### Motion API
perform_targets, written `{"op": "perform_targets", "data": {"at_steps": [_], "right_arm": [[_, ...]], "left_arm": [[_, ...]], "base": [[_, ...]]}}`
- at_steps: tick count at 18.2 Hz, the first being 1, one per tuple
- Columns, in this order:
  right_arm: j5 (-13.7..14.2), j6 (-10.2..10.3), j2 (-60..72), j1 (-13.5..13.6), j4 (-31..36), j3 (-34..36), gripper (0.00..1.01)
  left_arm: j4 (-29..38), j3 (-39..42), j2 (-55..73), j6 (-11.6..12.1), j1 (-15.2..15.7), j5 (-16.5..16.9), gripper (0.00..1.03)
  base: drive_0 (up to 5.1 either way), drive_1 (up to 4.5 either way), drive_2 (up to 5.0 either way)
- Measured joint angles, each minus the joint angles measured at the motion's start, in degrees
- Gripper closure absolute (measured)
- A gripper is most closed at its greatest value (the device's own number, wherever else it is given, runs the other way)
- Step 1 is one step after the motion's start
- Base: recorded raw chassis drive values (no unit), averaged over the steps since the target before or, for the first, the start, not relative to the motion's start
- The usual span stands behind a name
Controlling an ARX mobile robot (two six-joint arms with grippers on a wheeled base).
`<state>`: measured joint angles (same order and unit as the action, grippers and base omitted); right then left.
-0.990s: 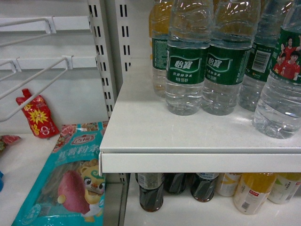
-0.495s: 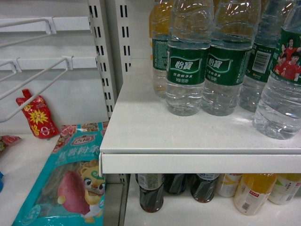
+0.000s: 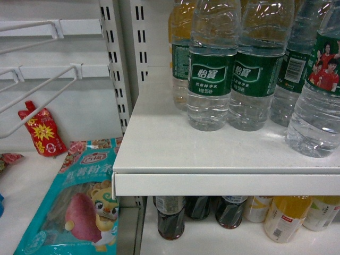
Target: Move water from second to third shelf
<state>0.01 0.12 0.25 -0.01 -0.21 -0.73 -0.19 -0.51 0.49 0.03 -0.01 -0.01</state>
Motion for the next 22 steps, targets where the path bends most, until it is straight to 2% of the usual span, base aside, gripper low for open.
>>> {"op": "perform_targets", "data": {"at_steps": [22], "right_arm": [[0.0, 0.0, 0.0, 0.0, 0.0, 0.0, 0.03]], "left_arm": [[0.0, 0.0, 0.0, 0.0, 0.0, 0.0, 0.05]], "base": [[0.0, 0.0, 0.0]]}}
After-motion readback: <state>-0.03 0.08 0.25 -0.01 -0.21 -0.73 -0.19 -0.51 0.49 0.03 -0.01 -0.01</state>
